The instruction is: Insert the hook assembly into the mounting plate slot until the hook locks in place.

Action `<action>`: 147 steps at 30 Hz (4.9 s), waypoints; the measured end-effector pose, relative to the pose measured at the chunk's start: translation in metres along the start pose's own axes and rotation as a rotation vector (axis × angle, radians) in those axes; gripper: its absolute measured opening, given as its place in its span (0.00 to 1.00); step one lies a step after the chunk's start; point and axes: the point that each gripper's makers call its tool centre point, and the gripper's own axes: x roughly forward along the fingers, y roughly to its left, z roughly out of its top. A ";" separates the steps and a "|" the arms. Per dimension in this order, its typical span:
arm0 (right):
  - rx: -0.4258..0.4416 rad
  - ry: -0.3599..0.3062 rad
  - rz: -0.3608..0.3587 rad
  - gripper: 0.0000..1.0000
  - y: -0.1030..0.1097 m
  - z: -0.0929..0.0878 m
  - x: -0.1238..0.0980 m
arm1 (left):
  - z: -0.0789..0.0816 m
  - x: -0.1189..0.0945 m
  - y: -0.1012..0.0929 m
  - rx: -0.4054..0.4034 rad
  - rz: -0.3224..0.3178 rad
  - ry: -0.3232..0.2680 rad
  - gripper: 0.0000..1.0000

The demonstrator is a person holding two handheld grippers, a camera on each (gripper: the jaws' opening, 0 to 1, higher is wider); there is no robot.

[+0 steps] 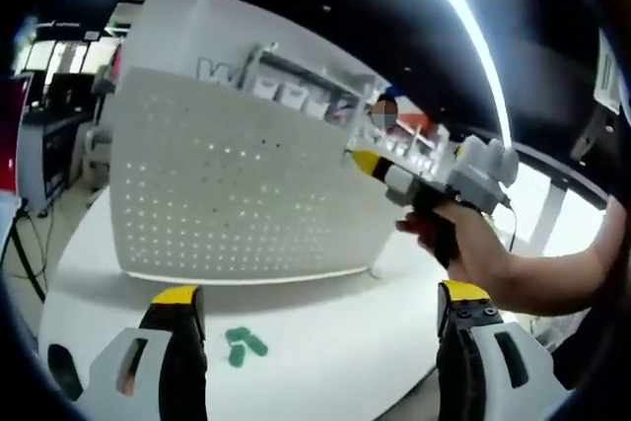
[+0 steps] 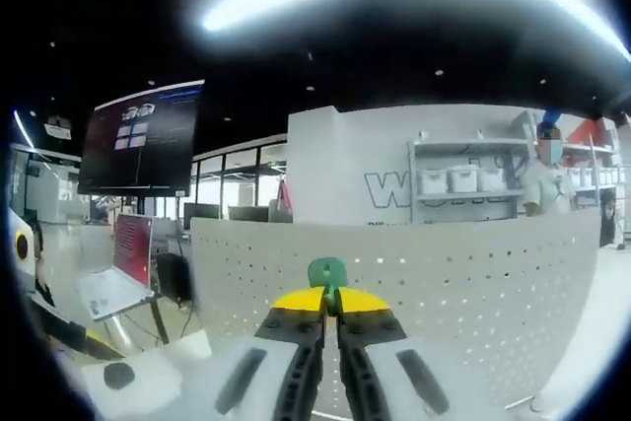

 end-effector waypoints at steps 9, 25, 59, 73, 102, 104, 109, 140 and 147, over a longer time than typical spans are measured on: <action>-0.015 0.009 -0.065 0.00 -0.026 -0.008 0.026 | -0.003 0.000 0.009 -0.012 0.012 0.014 0.98; 0.016 0.003 -0.169 0.00 -0.065 -0.014 0.057 | -0.011 0.006 0.023 -0.019 0.029 0.051 0.97; 0.113 0.033 -0.258 0.08 -0.075 -0.028 0.071 | -0.023 0.006 0.033 -0.001 0.067 0.106 0.90; 0.114 -0.051 -0.176 0.18 -0.067 0.025 0.057 | -0.016 -0.007 0.028 0.007 0.081 0.079 0.90; 0.031 0.252 0.062 0.25 -0.067 -0.046 -0.072 | -0.025 -0.033 0.017 0.052 0.096 0.113 0.96; 0.026 0.285 0.075 0.25 -0.064 -0.059 -0.085 | -0.027 -0.035 0.018 0.056 0.105 0.124 0.98; 0.063 0.346 0.067 0.28 -0.064 -0.083 -0.111 | -0.037 -0.040 0.019 0.049 0.117 0.150 0.98; 0.093 0.640 0.108 0.33 -0.048 -0.180 -0.226 | -0.084 -0.063 0.028 0.000 0.181 0.235 0.98; 0.089 0.676 0.145 0.34 -0.039 -0.188 -0.241 | -0.095 -0.066 0.025 -0.014 0.179 0.267 0.99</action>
